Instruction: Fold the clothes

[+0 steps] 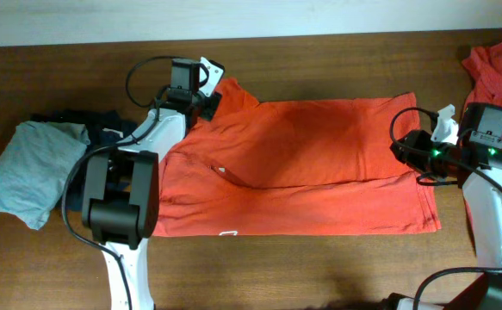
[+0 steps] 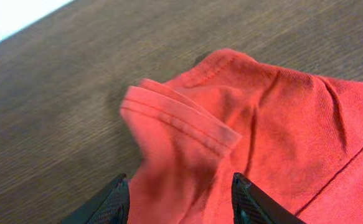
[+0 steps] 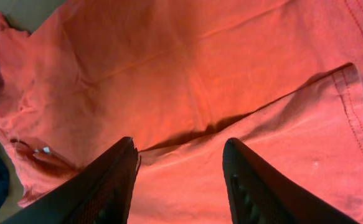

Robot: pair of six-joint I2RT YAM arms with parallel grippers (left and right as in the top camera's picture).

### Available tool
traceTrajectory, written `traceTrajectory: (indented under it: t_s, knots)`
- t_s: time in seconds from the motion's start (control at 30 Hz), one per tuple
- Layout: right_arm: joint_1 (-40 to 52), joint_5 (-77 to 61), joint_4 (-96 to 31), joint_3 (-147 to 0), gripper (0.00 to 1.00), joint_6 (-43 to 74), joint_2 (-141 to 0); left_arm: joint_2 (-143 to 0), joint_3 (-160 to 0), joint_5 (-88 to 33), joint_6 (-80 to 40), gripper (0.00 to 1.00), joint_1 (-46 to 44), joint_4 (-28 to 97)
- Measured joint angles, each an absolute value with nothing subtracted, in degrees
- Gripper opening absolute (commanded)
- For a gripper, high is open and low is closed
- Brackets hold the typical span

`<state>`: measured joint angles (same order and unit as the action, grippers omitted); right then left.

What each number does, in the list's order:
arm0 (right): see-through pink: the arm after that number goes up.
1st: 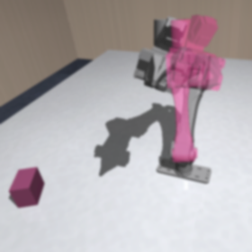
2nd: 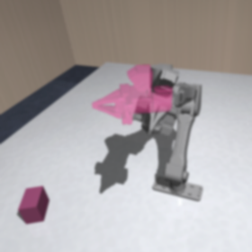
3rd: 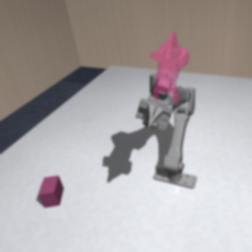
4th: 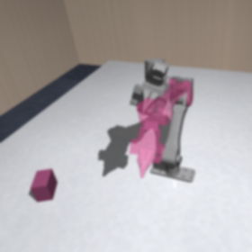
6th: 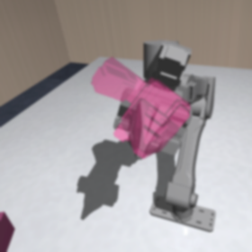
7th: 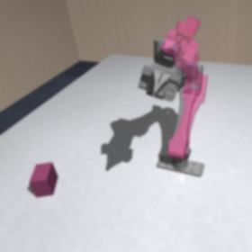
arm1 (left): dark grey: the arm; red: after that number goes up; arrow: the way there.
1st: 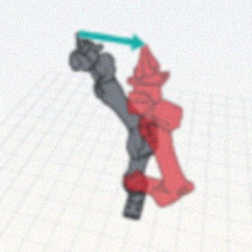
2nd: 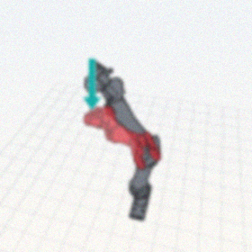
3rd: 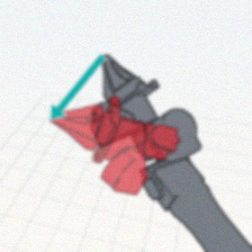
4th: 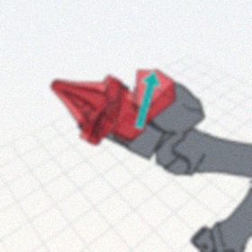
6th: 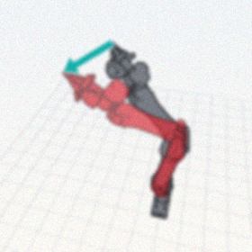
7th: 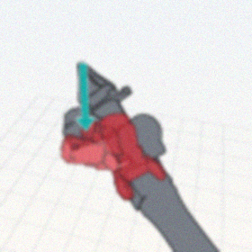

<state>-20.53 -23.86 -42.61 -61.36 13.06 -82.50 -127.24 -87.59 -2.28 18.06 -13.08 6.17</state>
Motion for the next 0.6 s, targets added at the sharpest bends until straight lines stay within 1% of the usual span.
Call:
traceTrajectory:
  t_s: [0.2,0.37,0.47,0.57,0.6]
  knots:
    - [-20.5,-23.8,-42.6,-61.4,0.48,13.0,-82.6,-129.5,-87.6,-2.3,18.1,0.52,-13.8,6.1]
    - [-20.5,-23.8,-42.6,-61.4,0.48,13.0,-82.6,-130.0,-87.6,-1.5,18.3,0.38,-13.8,3.9]
    - [-20.5,-23.8,-42.6,-61.4,0.48,13.0,-82.6,-130.0,-87.6,-0.1,18.3,0.27,-13.8,1.2]
    - [-20.5,-23.8,-42.8,-61.4,0.48,13.0,-82.7,-130.0,-87.6,1.3,18.6,0.18,-13.8,-0.6]
    - [-20.5,-23.8,-42.8,-61.4,0.48,13.0,-82.7,-130.0,-87.6,1.8,18.5,0.13,-13.8,-1.1]
